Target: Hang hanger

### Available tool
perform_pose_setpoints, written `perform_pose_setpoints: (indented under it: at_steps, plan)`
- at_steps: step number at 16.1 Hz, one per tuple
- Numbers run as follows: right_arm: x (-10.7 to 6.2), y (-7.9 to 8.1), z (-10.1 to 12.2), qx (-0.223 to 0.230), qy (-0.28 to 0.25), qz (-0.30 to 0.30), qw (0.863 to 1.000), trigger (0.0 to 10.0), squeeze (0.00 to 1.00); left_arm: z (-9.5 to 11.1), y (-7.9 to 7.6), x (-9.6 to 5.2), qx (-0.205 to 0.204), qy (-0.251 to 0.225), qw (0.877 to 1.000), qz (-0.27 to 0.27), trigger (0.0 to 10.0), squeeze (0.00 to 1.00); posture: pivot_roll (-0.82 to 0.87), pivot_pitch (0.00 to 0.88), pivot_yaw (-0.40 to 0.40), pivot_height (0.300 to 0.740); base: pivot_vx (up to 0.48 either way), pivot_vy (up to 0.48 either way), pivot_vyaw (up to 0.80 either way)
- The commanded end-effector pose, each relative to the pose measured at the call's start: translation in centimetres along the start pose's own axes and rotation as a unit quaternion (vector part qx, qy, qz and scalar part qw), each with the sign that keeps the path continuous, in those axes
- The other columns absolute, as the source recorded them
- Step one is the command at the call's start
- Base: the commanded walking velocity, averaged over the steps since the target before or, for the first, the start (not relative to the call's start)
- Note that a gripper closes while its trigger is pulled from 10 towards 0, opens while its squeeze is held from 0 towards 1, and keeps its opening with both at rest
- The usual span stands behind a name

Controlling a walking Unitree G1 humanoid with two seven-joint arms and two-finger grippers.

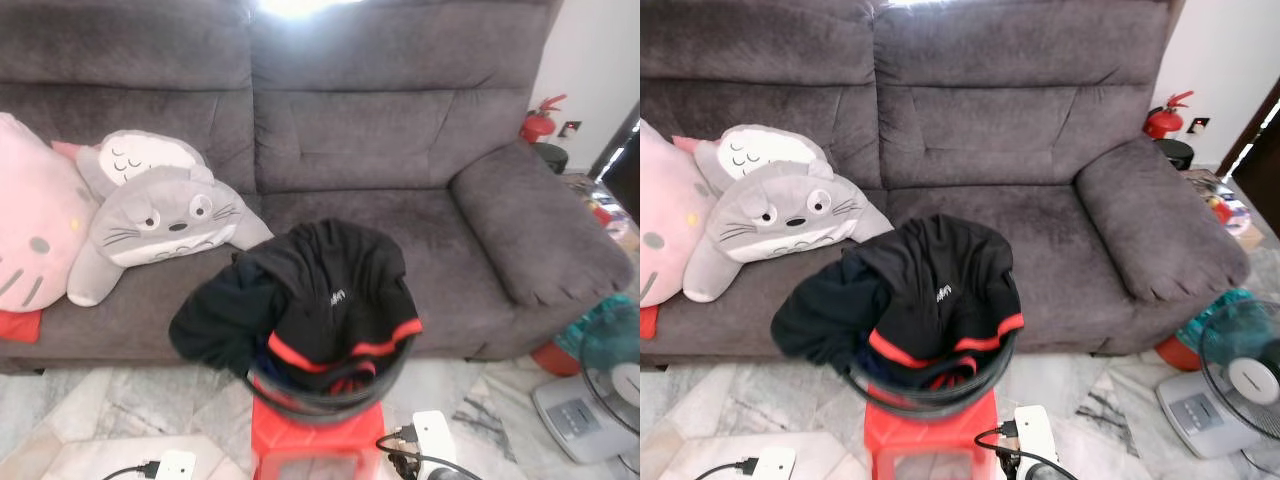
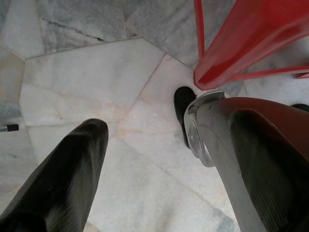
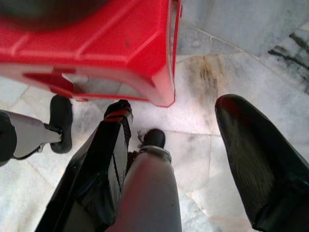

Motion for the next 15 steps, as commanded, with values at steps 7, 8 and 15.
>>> perform_pose_setpoints:
  at_steps: [7,8,15]
  plan:
    - [0.0,-0.2,0.2,0.006,-0.01,-0.007,1.0,10.0,0.0,-1.3,-1.0,-0.2,0.001,0.023,1.0,-0.017,10.0,0.0,-0.05,0.033,-0.069,0.74,-0.034,0.0,0.0]
    - [0.0,-0.2,0.3,0.007,-0.013,-0.008,1.0,10.0,0.0,-1.2,-1.0,-0.2,0.001,0.023,1.0,-0.017,10.0,0.0,-0.05,0.027,-0.07,0.74,0.0,0.0,0.0]
    - [-0.3,-1.2,1.7,0.058,-0.082,-0.057,0.993,10.0,0.0,-1.4,-0.9,-0.2,0.006,0.026,0.999,-0.018,10.0,0.0,-0.09,0.032,-0.072,0.74,0.0,0.0,0.0]
Point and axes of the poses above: a point about 5 cm out from each wrist's last joint towards the gripper, its own x axis pointing out of the wrist towards the gripper, its own z axis along the axis of the wrist's last joint, y = z × x, the point moved 5 cm from there along x, pointing out of the wrist towards the gripper, and after that the axes turned 2 degrees about x, right-handed, at the moved point
